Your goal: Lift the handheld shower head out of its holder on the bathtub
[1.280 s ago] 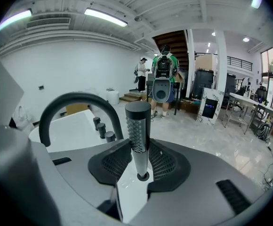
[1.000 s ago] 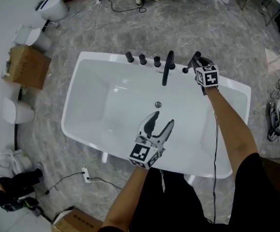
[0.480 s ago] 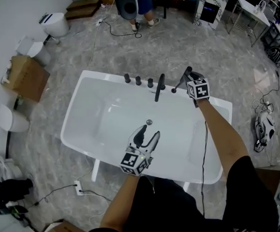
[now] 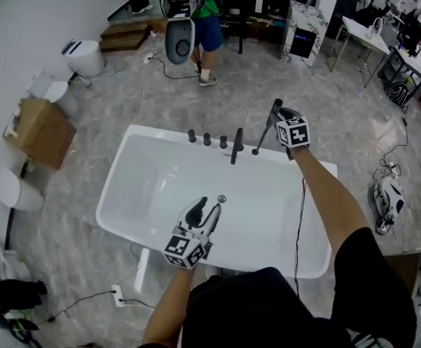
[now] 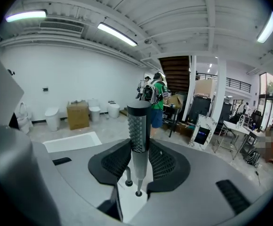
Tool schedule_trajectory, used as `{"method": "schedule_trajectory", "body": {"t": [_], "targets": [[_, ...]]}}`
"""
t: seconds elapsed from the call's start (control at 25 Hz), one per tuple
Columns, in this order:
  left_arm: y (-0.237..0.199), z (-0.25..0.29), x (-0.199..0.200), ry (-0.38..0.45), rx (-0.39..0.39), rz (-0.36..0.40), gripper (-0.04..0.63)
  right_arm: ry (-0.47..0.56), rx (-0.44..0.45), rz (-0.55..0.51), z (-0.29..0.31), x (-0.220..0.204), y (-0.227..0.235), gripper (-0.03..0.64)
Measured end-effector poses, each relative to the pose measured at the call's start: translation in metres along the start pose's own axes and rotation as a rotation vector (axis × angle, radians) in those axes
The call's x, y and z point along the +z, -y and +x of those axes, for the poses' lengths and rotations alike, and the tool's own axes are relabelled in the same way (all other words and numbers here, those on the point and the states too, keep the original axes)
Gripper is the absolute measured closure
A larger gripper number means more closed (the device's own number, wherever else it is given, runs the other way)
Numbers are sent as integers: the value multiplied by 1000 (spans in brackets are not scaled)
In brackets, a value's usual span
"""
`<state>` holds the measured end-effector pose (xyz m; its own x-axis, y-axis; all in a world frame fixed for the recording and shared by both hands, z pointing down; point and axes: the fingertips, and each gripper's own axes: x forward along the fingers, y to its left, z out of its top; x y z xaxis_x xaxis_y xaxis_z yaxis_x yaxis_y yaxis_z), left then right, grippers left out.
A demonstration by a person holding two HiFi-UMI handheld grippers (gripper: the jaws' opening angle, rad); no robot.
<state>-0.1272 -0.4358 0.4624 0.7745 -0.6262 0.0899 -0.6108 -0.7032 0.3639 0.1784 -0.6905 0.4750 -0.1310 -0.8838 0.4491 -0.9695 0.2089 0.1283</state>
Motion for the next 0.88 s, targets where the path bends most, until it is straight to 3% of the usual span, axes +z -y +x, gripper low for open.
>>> {"method": "schedule_trajectory", "body": {"t": [0.24,0.48,0.68,0.88], "targets": [[-20,-25,51,80,44,58,491,62,-52,-4,-26,47,1,509],[-19,-31,66,96,32,75,560,128,-80,50,-46,77,8,509],[-18,-34,75,102,38,85,574,127,-89,-21,-55,82,4,508],[-17,-39,77,104,47,106,574,140,-112,4,-59,84,5,508]]}}
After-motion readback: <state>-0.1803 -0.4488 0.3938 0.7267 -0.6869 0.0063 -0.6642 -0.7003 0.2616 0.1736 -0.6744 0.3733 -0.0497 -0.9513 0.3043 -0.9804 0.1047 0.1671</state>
